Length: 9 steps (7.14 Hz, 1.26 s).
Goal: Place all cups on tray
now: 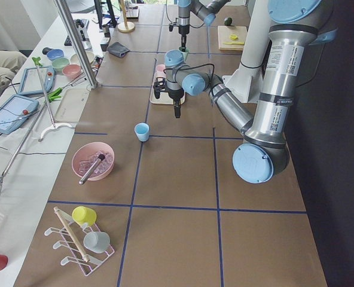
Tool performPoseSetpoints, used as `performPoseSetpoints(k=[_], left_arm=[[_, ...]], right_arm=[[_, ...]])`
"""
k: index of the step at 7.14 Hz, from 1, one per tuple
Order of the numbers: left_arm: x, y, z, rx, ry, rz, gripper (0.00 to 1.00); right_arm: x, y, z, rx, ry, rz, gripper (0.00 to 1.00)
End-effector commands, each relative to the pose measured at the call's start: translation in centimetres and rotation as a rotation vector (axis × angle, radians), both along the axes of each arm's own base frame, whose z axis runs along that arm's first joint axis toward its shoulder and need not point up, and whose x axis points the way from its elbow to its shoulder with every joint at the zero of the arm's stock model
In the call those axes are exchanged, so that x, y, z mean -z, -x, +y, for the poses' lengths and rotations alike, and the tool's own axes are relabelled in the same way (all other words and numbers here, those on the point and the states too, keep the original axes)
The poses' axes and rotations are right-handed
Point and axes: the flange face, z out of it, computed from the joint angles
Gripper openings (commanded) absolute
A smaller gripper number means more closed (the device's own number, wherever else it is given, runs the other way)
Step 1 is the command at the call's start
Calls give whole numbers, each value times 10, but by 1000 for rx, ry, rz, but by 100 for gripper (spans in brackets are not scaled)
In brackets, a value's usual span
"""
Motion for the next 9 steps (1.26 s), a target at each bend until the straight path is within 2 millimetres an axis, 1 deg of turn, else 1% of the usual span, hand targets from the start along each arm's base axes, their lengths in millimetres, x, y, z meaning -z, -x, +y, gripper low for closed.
performPoseSetpoints(k=[1,2,3,5,6,7,8,9], left_arm=[[-1,-1,-1,1,2,-1,100],[0,-1,0,1,-1,1,100],[0,0,0,1,-1,1,100],[2,0,0,19,15,5,100],[4,-1,1,29,22,9,100],[3,-1,1,30,24,9,100],[2,-2,1,29,24,8,100],[1,-2,0,30,25,5,100]], right_arm=[[61,42,-5,-43,54,13,1],[76,71,-11,-68,80,29,1],[82,94,-7,-112,88,48,2],[81,112,9,-121,77,66,3],[75,115,6,-123,78,78,5],[69,118,5,-121,77,88,35],[64,123,1,-125,64,103,99],[65,121,0,-121,49,103,99]])
